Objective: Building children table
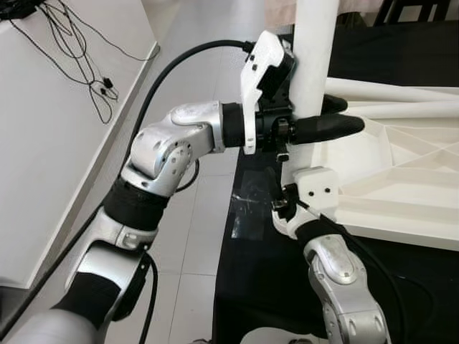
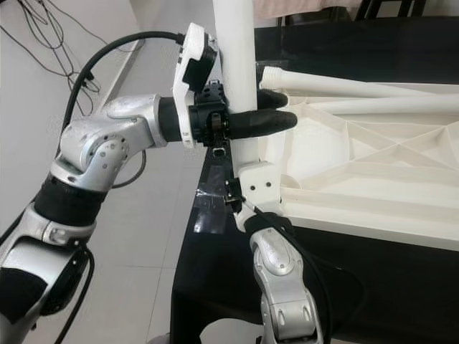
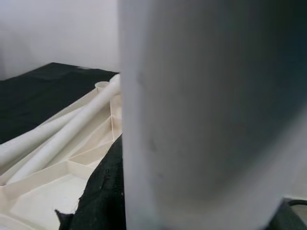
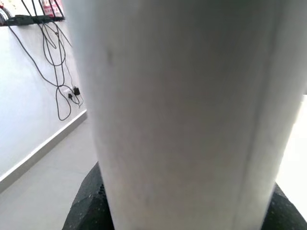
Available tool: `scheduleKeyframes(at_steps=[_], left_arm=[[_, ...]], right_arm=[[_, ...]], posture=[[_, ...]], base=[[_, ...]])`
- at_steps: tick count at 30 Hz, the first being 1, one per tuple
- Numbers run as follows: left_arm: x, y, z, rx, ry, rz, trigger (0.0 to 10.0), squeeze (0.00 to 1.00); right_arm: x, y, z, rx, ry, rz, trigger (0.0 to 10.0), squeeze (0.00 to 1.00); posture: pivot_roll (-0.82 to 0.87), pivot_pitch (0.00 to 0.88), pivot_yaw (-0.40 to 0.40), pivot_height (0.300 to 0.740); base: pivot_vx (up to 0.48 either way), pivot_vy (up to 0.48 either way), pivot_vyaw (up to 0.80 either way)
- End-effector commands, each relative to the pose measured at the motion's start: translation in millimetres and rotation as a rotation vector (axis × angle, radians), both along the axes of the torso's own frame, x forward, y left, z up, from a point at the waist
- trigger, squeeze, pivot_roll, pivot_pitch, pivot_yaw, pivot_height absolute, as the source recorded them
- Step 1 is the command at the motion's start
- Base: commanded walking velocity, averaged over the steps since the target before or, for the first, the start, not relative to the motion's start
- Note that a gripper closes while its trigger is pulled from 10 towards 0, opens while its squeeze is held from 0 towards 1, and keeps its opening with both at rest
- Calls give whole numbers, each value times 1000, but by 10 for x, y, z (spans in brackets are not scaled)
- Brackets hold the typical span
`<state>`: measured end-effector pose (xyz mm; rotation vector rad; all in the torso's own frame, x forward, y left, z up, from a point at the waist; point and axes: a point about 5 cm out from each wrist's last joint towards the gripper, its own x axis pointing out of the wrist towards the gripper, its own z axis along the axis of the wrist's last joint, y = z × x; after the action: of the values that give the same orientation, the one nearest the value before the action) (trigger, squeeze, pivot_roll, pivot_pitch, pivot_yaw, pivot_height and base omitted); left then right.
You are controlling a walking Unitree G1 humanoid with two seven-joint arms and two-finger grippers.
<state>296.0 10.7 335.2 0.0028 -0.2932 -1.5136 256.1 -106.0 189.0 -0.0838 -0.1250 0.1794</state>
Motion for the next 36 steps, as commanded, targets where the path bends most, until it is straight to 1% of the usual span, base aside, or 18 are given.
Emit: scheduleKeyframes(at_steps=[1,4,6,7,8,9,11,12,13,14,15,18,23,28,29,30,31,36], left_arm=[[-107,-74,13,23,-3,-44,0,0],[-147,-97,53,22,-12,-49,0,0],[-239,-178,124,23,-30,-59,0,0],[-267,-219,138,26,-36,-64,0,0],[-267,-219,138,26,-36,-64,0,0],[-278,-277,142,29,-38,-67,0,0],[-282,-313,139,31,-39,-68,0,0],[-279,-396,134,32,-36,-68,0,0],[-279,-396,134,32,-36,-68,0,0],[-345,-639,128,30,-29,-72,0,0],[-406,-771,129,30,-27,-75,0,0],[-491,-910,132,27,-31,-75,0,0],[-521,-929,127,27,-38,-70,0,0],[-489,-829,130,27,-40,-45,0,0],[-504,-812,113,22,-37,-39,0,0],[-519,-814,100,16,-36,-33,0,0],[-535,-822,93,10,-34,-28,0,0],[-558,-847,110,-12,-29,-16,0,0]], right_arm=[[23,101,-175,59,118,79,10000,1000],[54,121,-145,93,110,156,10000,1000],[142,107,-47,85,71,321,10000,1000],[191,72,10,49,51,398,10000,1000],[191,72,10,49,51,398,10000,1000],[265,14,81,-29,29,484,10000,902],[313,-30,130,-80,19,535,10000,902],[379,-83,181,-146,4,577,10000,0],[379,-83,181,-146,4,577,10000,0],[509,-161,268,-221,-9,619,10000,0],[571,-195,314,-245,-12,632,10000,0],[678,-224,393,-257,-13,678,10000,0],[769,-225,420,-247,1,716,10000,0],[931,-201,421,-191,12,766,10000,0],[954,-190,400,-181,17,798,6745,0],[974,-190,384,-179,19,826,6745,0],[979,-187,371,-178,23,854,0,0],[993,-187,358,-185,23,899,0,0]], posture=[[42,196,157,740],[41,191,158,740],[40,188,156,740],[37,186,156,740],[37,186,156,740],[28,182,158,740],[25,182,159,740],[16,180,158,740],[16,180,158,740],[13,178,157,740],[13,178,157,740],[5,176,151,740],[5,177,147,740],[9,177,143,740],[10,179,141,740],[10,179,139,740],[10,180,138,740],[4,182,136,740]], base=[[0,0,0],[0,0,0],[0,0,0],[0,0,0],[0,0,0],[0,0,0],[0,0,0],[0,0,0],[0,0,0],[0,0,0],[0,0,0],[0,0,0],[0,0,0],[0,0,0],[0,0,0],[0,0,0],[0,0,0],[0,0,0]])
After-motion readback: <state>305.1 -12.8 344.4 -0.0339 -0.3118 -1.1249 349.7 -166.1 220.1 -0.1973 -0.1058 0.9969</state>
